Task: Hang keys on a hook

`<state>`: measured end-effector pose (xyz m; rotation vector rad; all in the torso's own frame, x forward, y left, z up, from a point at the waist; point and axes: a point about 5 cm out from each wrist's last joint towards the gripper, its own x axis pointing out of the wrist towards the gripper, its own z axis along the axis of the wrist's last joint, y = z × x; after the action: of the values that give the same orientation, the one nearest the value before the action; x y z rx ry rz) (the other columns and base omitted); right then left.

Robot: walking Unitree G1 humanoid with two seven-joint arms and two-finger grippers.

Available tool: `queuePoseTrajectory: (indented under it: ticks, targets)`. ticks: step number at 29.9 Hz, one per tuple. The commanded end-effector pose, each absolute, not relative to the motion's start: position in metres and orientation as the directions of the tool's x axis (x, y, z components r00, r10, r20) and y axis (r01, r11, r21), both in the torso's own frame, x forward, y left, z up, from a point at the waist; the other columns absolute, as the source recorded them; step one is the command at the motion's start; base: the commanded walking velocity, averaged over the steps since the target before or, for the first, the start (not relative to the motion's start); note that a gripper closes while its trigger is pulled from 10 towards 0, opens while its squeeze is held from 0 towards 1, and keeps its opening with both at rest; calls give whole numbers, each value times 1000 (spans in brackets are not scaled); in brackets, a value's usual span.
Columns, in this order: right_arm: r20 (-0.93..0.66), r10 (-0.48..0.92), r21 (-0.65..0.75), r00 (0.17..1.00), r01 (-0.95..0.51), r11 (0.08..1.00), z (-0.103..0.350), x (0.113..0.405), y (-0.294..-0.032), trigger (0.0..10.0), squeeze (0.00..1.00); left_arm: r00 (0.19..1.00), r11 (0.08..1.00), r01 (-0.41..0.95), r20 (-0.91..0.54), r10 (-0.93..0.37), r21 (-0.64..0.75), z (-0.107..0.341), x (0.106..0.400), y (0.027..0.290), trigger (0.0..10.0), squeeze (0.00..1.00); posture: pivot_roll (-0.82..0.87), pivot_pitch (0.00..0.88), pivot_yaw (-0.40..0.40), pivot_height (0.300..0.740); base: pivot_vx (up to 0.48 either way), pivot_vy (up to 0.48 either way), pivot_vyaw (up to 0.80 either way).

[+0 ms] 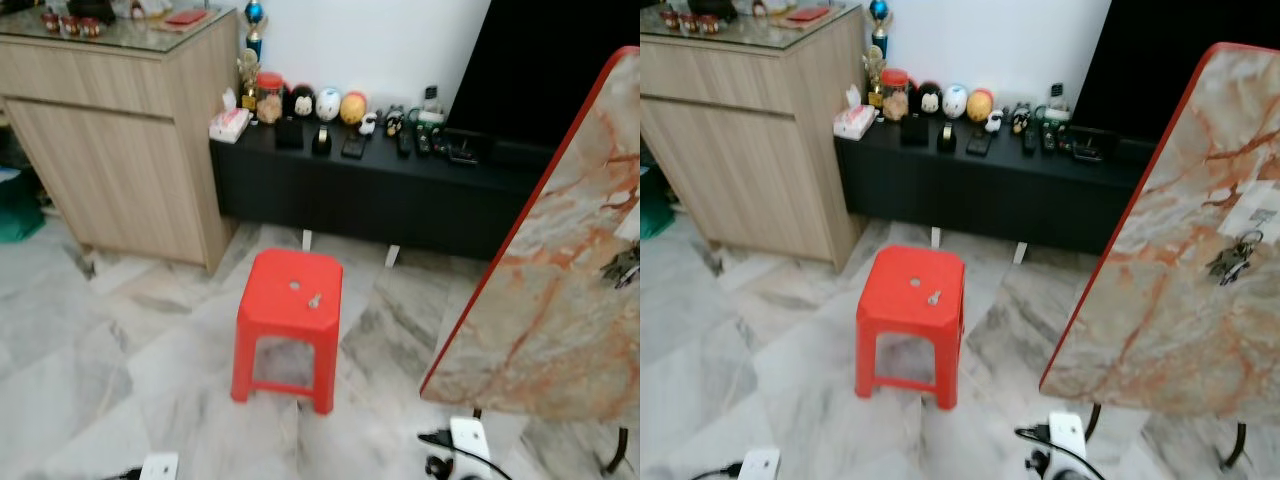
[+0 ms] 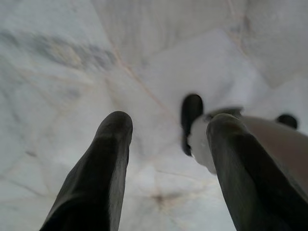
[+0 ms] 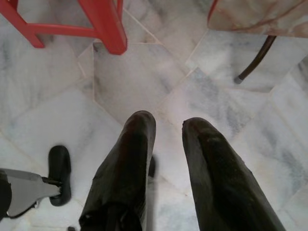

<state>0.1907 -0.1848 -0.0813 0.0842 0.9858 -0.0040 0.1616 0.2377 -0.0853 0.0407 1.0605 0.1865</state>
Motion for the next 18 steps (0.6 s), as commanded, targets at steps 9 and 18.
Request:
queuePoseTrajectory:
  ticks: [9,18]
  targets:
    - [-847,11,42,531,45,998,-83,184,-195,10000,0,458,986,-134,-877,148,96,-92,156,219,10000,0,65,0,-98,740,0,323,0]
    - [-848,8,43,531,53,998,-84,184,-194,10000,0,459,988,-117,-876,148,106,-91,159,216,10000,0,61,0,-93,740,0,155,0]
